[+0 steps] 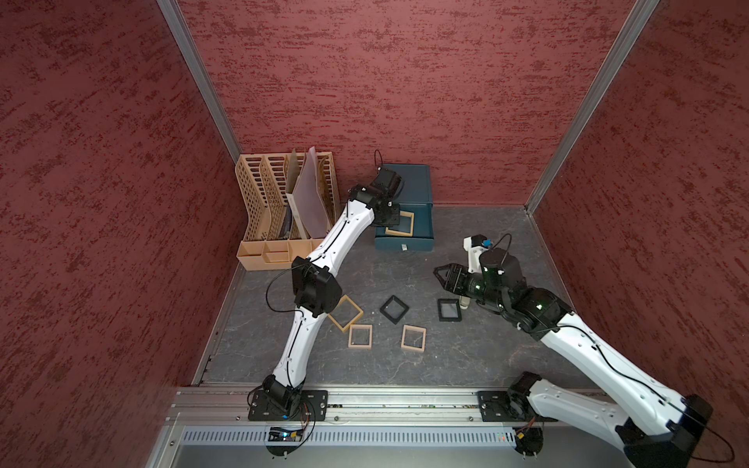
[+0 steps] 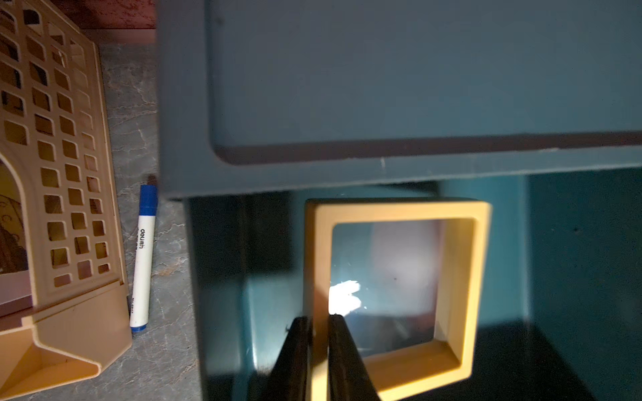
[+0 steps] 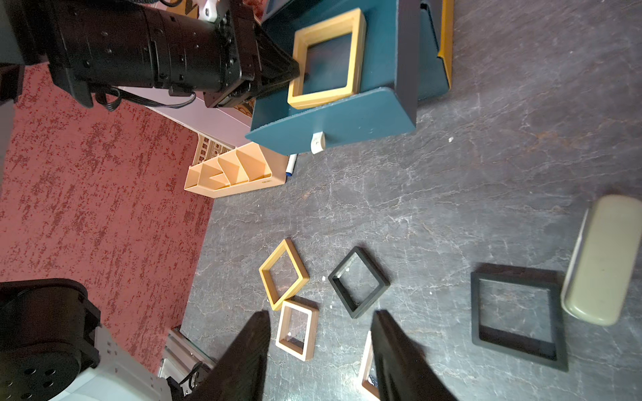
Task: Place the brooch boxes into the drawer by color
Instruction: Place the brooch box in the drawer, then pick up the brooch box from the center of the board.
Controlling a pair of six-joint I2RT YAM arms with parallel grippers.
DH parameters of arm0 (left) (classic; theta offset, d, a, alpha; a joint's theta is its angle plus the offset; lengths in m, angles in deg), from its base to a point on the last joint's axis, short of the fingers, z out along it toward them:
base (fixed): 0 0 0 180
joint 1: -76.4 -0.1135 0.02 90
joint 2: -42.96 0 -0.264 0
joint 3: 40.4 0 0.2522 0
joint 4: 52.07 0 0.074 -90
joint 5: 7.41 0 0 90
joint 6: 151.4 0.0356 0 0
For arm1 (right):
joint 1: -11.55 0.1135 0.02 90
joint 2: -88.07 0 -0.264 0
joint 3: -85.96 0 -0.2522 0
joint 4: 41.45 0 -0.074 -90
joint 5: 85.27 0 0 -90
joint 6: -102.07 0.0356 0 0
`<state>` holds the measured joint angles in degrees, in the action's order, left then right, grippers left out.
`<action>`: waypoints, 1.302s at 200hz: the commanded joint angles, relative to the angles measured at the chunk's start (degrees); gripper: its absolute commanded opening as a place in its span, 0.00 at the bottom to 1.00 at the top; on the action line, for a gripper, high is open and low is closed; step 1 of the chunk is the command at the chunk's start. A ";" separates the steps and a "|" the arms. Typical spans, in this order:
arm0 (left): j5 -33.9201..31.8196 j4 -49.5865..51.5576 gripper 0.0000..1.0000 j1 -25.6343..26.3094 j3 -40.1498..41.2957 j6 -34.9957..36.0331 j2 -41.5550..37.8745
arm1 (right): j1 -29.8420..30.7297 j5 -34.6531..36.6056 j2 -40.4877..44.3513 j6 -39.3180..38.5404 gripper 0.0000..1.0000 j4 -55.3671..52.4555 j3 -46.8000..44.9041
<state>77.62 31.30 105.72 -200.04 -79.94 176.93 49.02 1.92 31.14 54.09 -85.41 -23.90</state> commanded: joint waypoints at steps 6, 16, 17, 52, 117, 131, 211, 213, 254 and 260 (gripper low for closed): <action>0.06 0.53 0.15 0.22 -1.95 0.18 0.42 | 0.58 -0.53 0.81 0.30 0.52 1.19 -0.48; 0.02 0.53 0.15 0.21 -2.25 0.21 0.33 | 0.58 -0.49 0.76 0.28 0.52 1.17 -0.39; -0.01 0.53 0.15 0.17 -2.23 0.19 0.28 | 0.58 -0.46 0.76 0.27 0.52 1.18 -0.39; 0.60 -0.51 0.16 0.21 -2.68 -0.25 -1.40 | 0.58 -1.12 0.34 0.10 0.52 1.49 0.00; 2.37 0.07 0.29 -1.51 -5.21 -4.63 -6.73 | 0.58 -1.43 -0.29 0.16 0.52 1.98 0.92; 1.72 0.10 0.29 -2.27 -4.47 -5.47 -8.90 | 0.58 -1.31 -0.38 0.18 0.52 2.14 1.09; 2.00 2.22 0.30 -7.20 5.20 -9.59 -21.41 | 0.58 -1.69 -1.61 -0.40 0.52 2.73 2.76; 1.92 2.21 0.30 -7.29 5.88 -9.74 -21.96 | 0.58 -1.68 -1.65 -0.44 0.52 2.70 2.88; 2.04 -1.85 0.29 -9.08 25.05 -11.03 -35.93 | 0.58 -1.15 -2.31 -1.04 0.52 2.61 3.41; 2.39 -2.20 0.29 -9.53 27.90 -11.40 -38.00 | 0.58 -1.32 -2.48 -0.98 0.52 2.92 3.30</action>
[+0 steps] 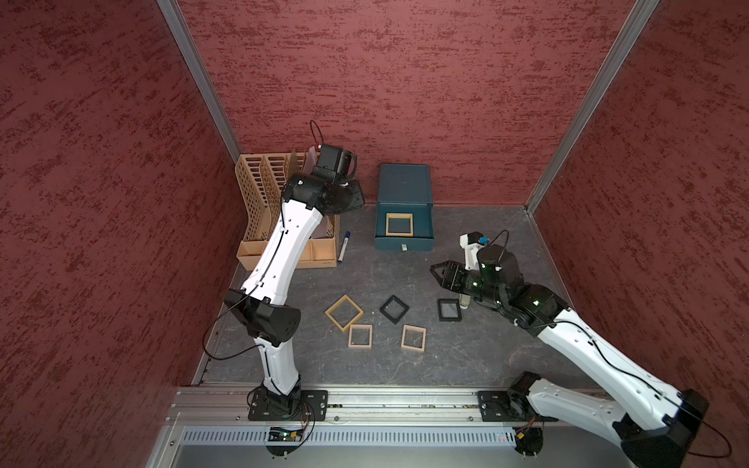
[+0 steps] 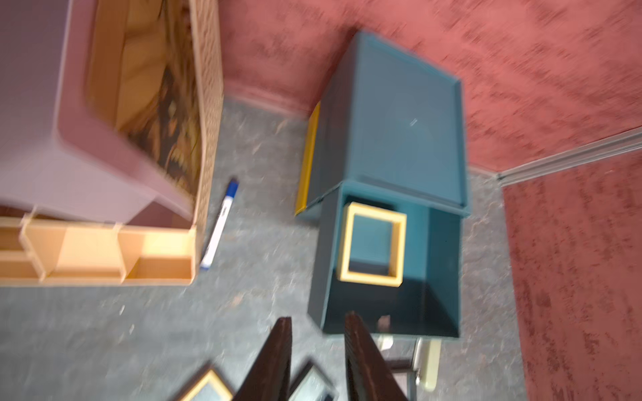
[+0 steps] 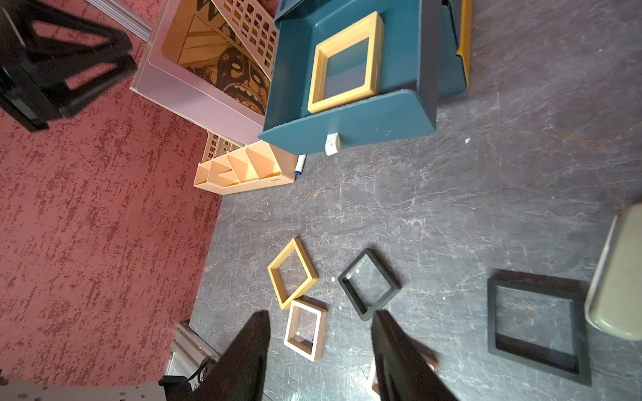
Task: Place the brooch boxes into the drawer by color
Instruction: Pick up the brooch box from the center of the board.
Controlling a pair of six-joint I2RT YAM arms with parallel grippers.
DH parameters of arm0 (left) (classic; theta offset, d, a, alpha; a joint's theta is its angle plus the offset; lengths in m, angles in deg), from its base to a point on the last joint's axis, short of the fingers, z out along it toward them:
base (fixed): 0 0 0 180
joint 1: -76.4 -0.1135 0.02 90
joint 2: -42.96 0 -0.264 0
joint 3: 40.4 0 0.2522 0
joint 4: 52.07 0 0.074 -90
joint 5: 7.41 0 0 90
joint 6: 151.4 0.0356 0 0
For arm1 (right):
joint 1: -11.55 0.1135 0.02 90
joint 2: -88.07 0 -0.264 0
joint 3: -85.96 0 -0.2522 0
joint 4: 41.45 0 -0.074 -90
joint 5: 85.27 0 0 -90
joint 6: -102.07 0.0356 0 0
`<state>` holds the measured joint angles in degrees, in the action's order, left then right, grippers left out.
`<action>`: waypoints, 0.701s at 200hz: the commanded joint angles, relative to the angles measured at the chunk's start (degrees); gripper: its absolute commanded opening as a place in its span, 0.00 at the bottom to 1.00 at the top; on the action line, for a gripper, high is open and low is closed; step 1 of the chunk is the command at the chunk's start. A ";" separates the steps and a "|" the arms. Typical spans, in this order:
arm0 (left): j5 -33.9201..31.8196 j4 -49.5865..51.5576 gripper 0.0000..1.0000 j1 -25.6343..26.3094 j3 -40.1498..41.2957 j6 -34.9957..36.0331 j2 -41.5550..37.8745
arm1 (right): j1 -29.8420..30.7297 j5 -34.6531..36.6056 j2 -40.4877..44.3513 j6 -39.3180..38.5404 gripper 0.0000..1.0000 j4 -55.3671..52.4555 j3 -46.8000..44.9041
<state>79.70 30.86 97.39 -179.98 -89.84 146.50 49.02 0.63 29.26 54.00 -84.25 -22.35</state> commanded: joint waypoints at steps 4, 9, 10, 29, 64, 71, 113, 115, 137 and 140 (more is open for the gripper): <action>0.57 -1.87 0.29 -1.59 9.66 -1.80 -8.91 | 0.54 -0.16 -0.69 -0.88 0.52 1.89 1.75; 0.68 -2.12 0.29 -1.80 11.94 -2.17 -10.65 | 0.58 -0.38 -0.85 -0.84 0.52 2.18 1.64; 0.73 -2.20 0.29 -1.91 12.41 -2.24 -10.95 | 0.58 -0.38 -0.86 -0.82 0.52 2.20 1.61; 0.17 -3.32 0.28 -2.32 21.16 -3.40 -17.18 | 0.58 -1.27 -1.09 -0.88 0.52 3.80 1.01; 0.18 -4.08 0.22 -2.62 33.45 -5.99 -25.35 | 0.58 -3.70 -1.57 -2.61 0.52 5.91 0.30; 0.37 -4.08 0.21 -2.59 35.24 -6.53 -26.49 | 0.56 -4.15 -1.49 -2.99 0.52 6.24 0.02; 3.14 -4.21 0.21 -2.45 44.74 -11.09 -32.63 | 0.58 -5.79 -0.71 -4.40 0.52 6.83 -0.45; 3.22 -4.32 0.21 -2.38 45.19 -11.26 -32.91 | 0.58 -5.82 -0.70 -4.40 0.52 6.83 -0.52; 3.50 -4.57 0.22 -2.20 48.15 -12.63 -35.04 | 0.58 -6.05 -0.39 -4.23 0.52 7.14 -1.02; 3.45 -4.46 0.22 -2.11 48.47 -12.78 -35.22 | 0.58 -6.11 -0.38 -4.23 0.52 7.11 -1.06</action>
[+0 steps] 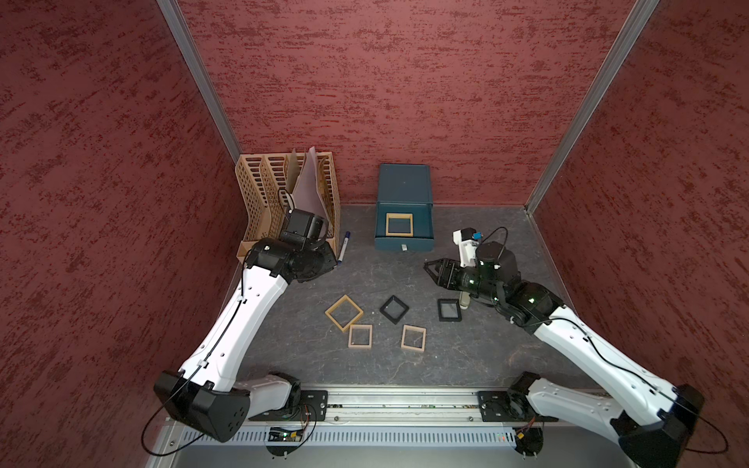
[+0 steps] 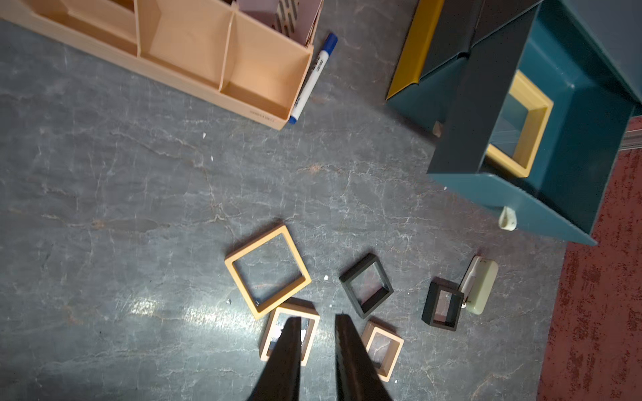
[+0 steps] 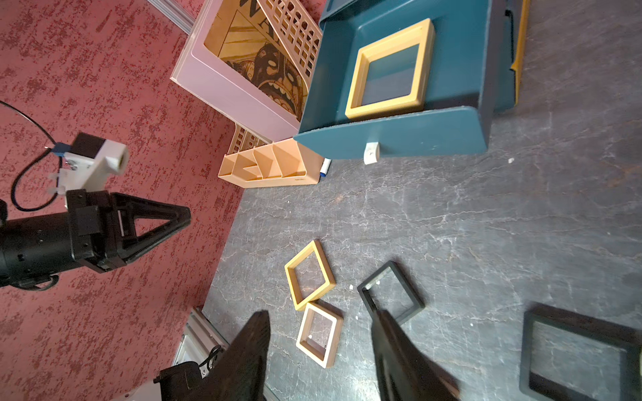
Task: Place the brooch boxes into the drawer by color
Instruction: Pick up the brooch box from the center of the board.
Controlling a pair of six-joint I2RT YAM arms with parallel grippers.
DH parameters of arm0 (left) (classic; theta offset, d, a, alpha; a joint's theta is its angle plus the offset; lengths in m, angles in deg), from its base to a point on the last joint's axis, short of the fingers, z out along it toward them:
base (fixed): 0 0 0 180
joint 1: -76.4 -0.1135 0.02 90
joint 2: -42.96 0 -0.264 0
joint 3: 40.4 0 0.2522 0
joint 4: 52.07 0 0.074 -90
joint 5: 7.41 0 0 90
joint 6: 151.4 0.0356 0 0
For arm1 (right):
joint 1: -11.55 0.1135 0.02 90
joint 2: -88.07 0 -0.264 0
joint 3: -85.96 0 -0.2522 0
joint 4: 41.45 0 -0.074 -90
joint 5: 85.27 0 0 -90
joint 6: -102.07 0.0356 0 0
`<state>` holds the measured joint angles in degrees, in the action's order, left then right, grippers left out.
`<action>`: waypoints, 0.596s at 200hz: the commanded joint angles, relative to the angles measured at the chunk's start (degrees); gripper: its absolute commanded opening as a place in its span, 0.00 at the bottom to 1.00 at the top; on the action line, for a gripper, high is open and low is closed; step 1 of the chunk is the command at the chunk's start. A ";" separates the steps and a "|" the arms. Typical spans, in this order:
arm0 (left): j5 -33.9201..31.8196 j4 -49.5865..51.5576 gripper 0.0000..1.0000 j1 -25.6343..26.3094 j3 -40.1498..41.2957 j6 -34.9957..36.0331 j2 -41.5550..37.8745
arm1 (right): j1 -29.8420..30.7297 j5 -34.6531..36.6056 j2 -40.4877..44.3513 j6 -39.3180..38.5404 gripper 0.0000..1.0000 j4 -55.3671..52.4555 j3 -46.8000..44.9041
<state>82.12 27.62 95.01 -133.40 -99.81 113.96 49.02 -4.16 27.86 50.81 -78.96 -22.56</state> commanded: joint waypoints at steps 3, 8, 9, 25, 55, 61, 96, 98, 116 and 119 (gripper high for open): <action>1.07 -1.12 0.23 0.40 2.16 -2.91 -2.85 | 0.58 -1.31 1.05 -1.04 0.52 1.73 -0.89; 1.22 -0.88 0.25 0.60 2.75 -3.27 -3.17 | 0.58 -1.31 1.05 -1.04 0.52 1.59 -0.85; 1.29 -0.84 0.26 0.62 2.90 -3.35 -3.25 | 0.58 -1.31 1.05 -1.04 0.52 1.60 -0.85; 3.66 -1.06 0.35 1.06 5.77 -4.70 -4.78 | 0.58 -1.23 1.23 -1.00 0.52 1.25 -0.85; 4.52 -1.68 0.42 2.92 12.10 -8.79 -8.66 | 0.58 -0.97 1.67 -0.24 0.52 1.66 -1.53; 4.66 -1.96 0.42 3.37 13.68 -9.69 -9.21 | 0.58 -0.99 1.71 0.01 0.52 1.91 -1.72; 2.98 -2.34 0.41 4.47 20.36 -14.41 -9.52 | 0.58 -1.31 1.43 0.77 0.52 2.98 -2.36; 2.94 -2.44 0.41 4.45 20.71 -14.76 -9.42 | 0.58 -1.38 1.41 0.80 0.52 3.02 -2.39; 3.01 -5.28 0.41 4.68 24.50 -16.75 -9.48 | 0.58 -1.56 1.32 0.99 0.52 3.16 -2.36; 3.09 -5.88 0.41 4.70 25.08 -17.16 -9.41 | 0.58 -1.58 1.32 1.00 0.52 3.10 -2.35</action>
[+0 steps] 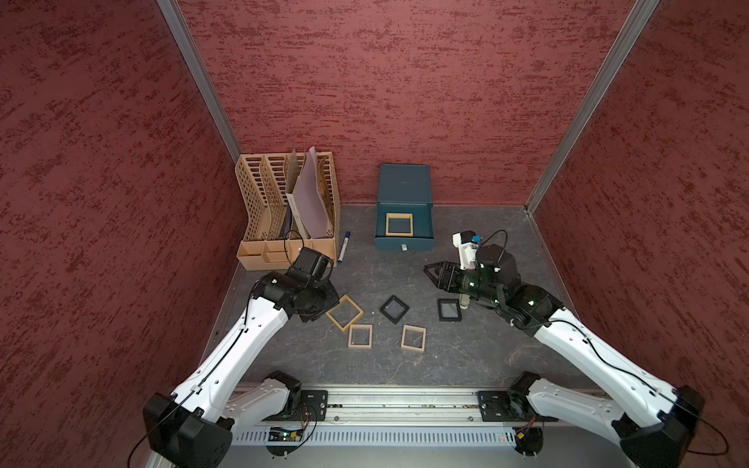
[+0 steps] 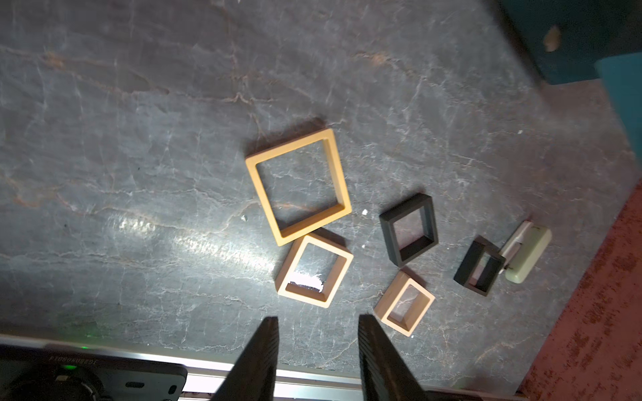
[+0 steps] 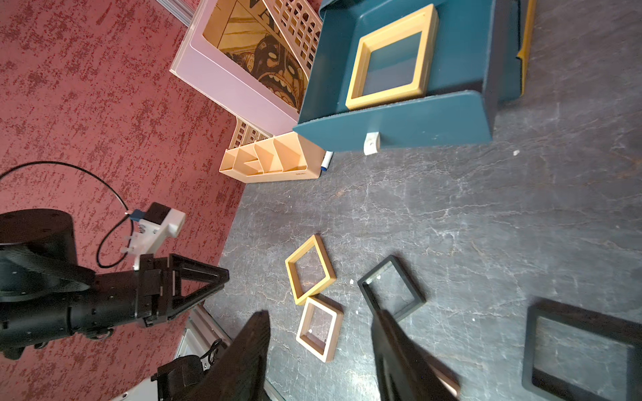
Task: Place the brooch boxes into the drawer by color
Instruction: Pick up the brooch box from the center of the board.
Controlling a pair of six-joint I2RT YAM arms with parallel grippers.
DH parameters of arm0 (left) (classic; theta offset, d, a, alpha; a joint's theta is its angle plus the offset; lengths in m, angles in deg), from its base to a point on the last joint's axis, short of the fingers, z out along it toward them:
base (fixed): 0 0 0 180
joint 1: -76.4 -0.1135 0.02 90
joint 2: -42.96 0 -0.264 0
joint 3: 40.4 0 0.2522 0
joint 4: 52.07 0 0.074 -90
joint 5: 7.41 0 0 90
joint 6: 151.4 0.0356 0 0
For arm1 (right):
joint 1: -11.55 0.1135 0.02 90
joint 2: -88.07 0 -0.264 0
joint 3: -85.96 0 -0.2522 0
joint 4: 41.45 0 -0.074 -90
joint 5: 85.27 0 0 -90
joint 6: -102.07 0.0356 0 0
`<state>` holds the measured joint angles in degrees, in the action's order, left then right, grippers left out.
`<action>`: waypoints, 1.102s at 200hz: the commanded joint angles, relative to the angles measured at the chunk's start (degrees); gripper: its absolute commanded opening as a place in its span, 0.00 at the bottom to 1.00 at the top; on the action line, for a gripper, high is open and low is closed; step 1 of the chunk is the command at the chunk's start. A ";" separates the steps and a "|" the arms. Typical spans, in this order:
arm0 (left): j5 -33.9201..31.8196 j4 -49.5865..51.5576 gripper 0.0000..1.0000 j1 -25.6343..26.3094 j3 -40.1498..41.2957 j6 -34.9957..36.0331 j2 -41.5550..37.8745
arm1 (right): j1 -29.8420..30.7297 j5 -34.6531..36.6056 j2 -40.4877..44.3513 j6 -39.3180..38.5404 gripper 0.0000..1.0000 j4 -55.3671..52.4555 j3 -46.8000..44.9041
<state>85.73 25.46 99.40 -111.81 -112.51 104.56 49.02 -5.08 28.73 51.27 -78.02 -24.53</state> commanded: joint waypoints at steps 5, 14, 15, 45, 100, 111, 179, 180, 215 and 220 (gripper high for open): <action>-0.51 -4.64 0.41 0.28 4.70 -5.12 0.08 | 0.58 -0.61 0.44 0.55 0.52 2.06 -0.38; -0.55 -6.52 0.41 0.24 6.62 -6.34 0.42 | 0.58 -0.49 0.44 0.53 0.52 1.82 -0.26; -0.57 -6.75 0.41 0.22 6.82 -6.48 0.43 | 0.58 -0.49 0.44 0.57 0.52 1.81 -0.27; -0.57 -13.76 0.41 0.25 11.89 -10.04 1.31 | 0.64 -0.90 0.44 1.04 0.52 1.63 -0.27; -1.96 -14.18 0.42 0.32 11.64 -10.43 3.48 | 0.67 -1.54 0.09 2.45 0.52 2.64 -1.90; -1.29 -14.99 0.42 0.17 12.59 -11.66 3.35 | 0.66 -1.54 0.25 2.56 0.52 2.86 -2.02; -1.58 -16.75 0.40 0.55 14.03 -15.42 7.39 | 0.67 -1.47 0.72 2.72 0.52 2.79 -1.84; -1.66 -16.66 0.40 0.59 14.00 -15.42 7.48 | 0.67 -1.50 0.72 2.72 0.52 2.78 -1.85; -2.40 -17.50 0.38 1.26 15.93 -16.44 8.05 | 0.76 -1.49 0.80 2.64 0.52 2.71 -2.24; -2.54 -17.53 0.39 1.25 16.07 -16.45 8.22 | 0.69 -1.47 0.80 2.64 0.52 2.86 -2.37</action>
<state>84.83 8.65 100.27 -97.05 -127.68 112.60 49.02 -5.86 28.71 53.67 -76.88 -26.24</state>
